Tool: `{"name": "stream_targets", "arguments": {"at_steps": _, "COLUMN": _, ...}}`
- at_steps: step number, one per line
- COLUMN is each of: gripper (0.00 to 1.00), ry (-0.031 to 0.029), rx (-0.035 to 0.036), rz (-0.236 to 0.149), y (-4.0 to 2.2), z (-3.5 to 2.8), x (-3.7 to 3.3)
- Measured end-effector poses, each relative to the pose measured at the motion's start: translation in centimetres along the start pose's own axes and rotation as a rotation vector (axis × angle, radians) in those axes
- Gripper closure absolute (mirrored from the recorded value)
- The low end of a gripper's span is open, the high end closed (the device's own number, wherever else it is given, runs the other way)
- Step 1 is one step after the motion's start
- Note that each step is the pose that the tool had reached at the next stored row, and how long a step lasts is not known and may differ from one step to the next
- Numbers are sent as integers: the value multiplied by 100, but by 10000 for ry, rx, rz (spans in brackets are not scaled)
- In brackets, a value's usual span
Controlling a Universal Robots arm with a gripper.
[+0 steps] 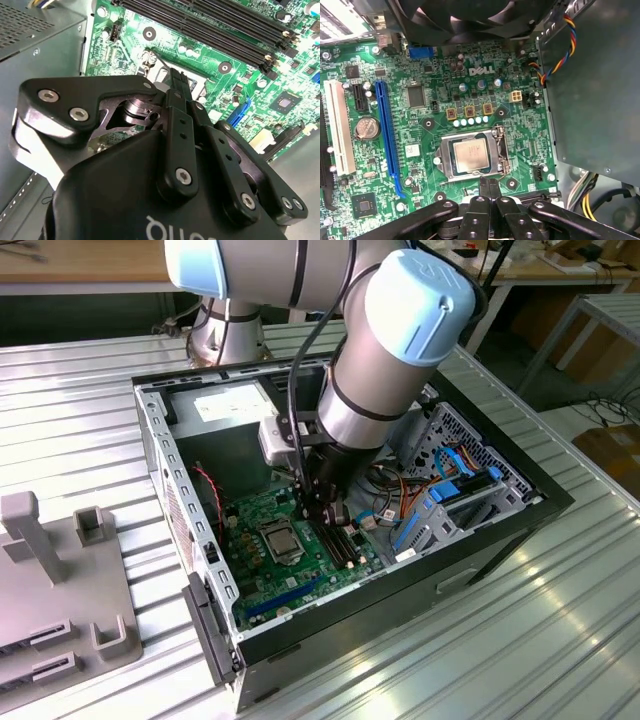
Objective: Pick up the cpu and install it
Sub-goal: 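Install the first cpu locking lever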
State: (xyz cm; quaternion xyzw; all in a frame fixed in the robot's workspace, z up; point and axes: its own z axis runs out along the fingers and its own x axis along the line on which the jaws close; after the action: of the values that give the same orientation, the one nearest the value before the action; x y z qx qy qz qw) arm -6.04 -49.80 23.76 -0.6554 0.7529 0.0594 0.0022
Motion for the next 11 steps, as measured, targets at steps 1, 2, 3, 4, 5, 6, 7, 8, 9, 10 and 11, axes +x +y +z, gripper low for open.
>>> {"name": "stream_targets", "arguments": {"at_steps": 1, "gripper": 89, "ry": 15, "rx": 1, "rz": -10, "y": -1, "z": 5, "x": 1}}
{"name": "stream_targets", "arguments": {"at_steps": 2, "gripper": 89, "ry": 37, "rx": 3, "rz": -25, "y": -1, "z": 14, "x": 1}}
{"name": "stream_targets", "arguments": {"at_steps": 3, "gripper": 89, "ry": 49, "rx": 4, "rz": -33, "y": -2, "z": 19, "x": 2}}
{"name": "stream_targets", "arguments": {"at_steps": 4, "gripper": 89, "ry": 64, "rx": 5, "rz": -44, "y": -2, "z": 26, "x": 3}}
{"name": "stream_targets", "arguments": {"at_steps": 5, "gripper": 89, "ry": 82, "rx": 6, "rz": -63, "y": -4, "z": 38, "x": 5}}
{"name": "stream_targets", "arguments": {"at_steps": 6, "gripper": 89, "ry": 97, "rx": 7, "rz": -80, "y": -4, "z": 47, "x": 7}}
{"name": "stream_targets", "arguments": {"at_steps": 7, "gripper": 89, "ry": 123, "rx": 9, "rz": -100, "y": -5, "z": 55, "x": 8}}
{"name": "stream_targets", "arguments": {"at_steps": 8, "gripper": 89, "ry": 151, "rx": 11, "rz": -115, "y": -6, "z": 58, "x": 10}}
{"name": "stream_targets", "arguments": {"at_steps": 9, "gripper": 89, "ry": 173, "rx": 14, "rz": -126, "y": -6, "z": 58, "x": 14}}
{"name": "stream_targets", "arguments": {"at_steps": 10, "gripper": 89, "ry": 190, "rx": 20, "rz": -135, "y": -6, "z": 58, "x": 19}}
{"name": "stream_targets", "arguments": {"at_steps": 11, "gripper": 89, "ry": 202, "rx": 26, "rz": -144, "y": -6, "z": 58, "x": 23}}
